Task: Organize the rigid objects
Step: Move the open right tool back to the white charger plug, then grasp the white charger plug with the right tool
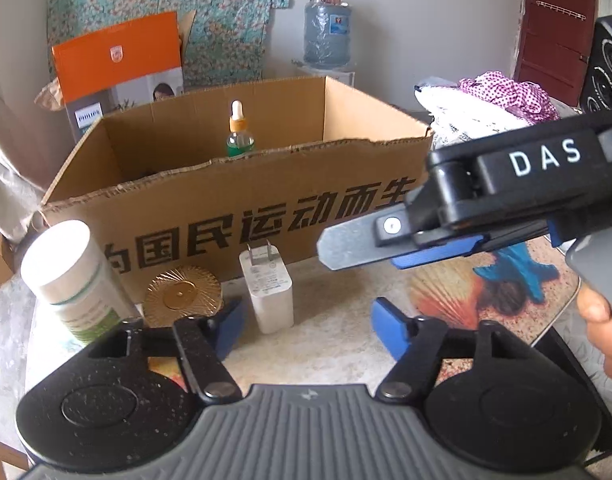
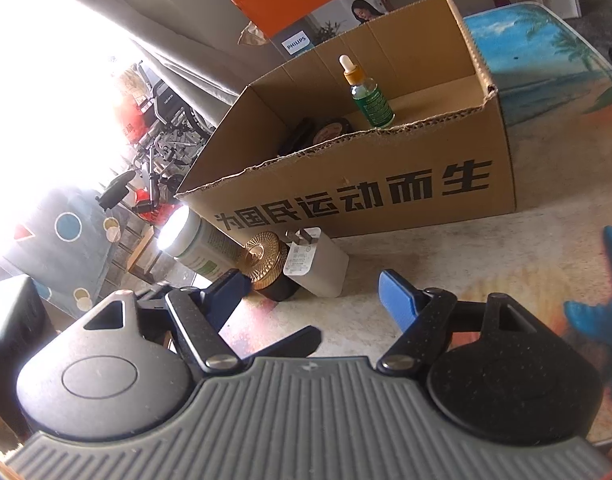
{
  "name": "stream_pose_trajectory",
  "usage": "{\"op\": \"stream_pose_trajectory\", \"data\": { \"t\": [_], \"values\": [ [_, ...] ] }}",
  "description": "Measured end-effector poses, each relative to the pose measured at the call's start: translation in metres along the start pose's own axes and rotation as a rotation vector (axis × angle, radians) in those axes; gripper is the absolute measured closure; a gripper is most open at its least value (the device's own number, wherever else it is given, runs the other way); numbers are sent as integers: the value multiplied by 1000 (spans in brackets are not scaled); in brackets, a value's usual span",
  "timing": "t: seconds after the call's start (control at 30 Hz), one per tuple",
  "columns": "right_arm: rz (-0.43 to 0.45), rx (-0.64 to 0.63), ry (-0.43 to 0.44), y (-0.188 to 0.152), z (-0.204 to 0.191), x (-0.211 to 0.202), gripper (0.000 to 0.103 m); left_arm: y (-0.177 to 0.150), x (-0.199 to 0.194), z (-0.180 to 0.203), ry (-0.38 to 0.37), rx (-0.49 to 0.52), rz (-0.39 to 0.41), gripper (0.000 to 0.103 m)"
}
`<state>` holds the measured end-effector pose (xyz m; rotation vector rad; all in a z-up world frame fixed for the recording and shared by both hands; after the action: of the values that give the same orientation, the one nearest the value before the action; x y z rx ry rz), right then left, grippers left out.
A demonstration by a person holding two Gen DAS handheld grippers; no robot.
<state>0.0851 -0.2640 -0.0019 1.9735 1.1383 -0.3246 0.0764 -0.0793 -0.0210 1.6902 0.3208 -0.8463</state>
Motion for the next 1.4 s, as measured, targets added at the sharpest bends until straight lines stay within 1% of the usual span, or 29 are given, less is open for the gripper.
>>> {"op": "stream_pose_trajectory", "data": {
  "t": [0.03,0.1,0.2,0.27,0.43,0.5,0.8,0.9,1.2,1.4],
  "values": [
    [-5,8,6,2,3,4,36,-1,3,0,2,-2,-5,38],
    [-17,23,19,5,7,10,47,0,9,0,17,-1,-17,43],
    [-30,39,36,9,11,19,54,1,14,-1,33,0,-24,45],
    [-38,46,48,12,13,26,57,2,18,-2,36,-2,-29,46],
    [-66,67,68,18,19,45,65,4,28,-3,42,-6,-50,54],
    [-76,79,76,19,22,51,67,5,31,-4,44,-14,-59,57],
    [-114,125,84,24,35,73,68,10,41,-2,40,-21,-80,57],
    [-120,123,83,23,34,75,68,11,43,-1,34,-18,-82,57],
    [-119,106,53,19,34,62,68,8,38,6,-19,-9,-87,57],
    [-116,118,25,9,40,41,68,2,32,20,-84,20,-85,57]
  ]
}}
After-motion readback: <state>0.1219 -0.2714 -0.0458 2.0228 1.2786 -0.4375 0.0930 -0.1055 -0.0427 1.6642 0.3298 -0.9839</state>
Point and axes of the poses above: each gripper's, at about its wrist camera, not at the fingertips, and x roughly the way its jaws point, z to its right, y to its top, the point moved 1 cm from there along x, roughly the way its jaws point, and after that the axes turned 7 degrees about y, right-handed, at the moved point
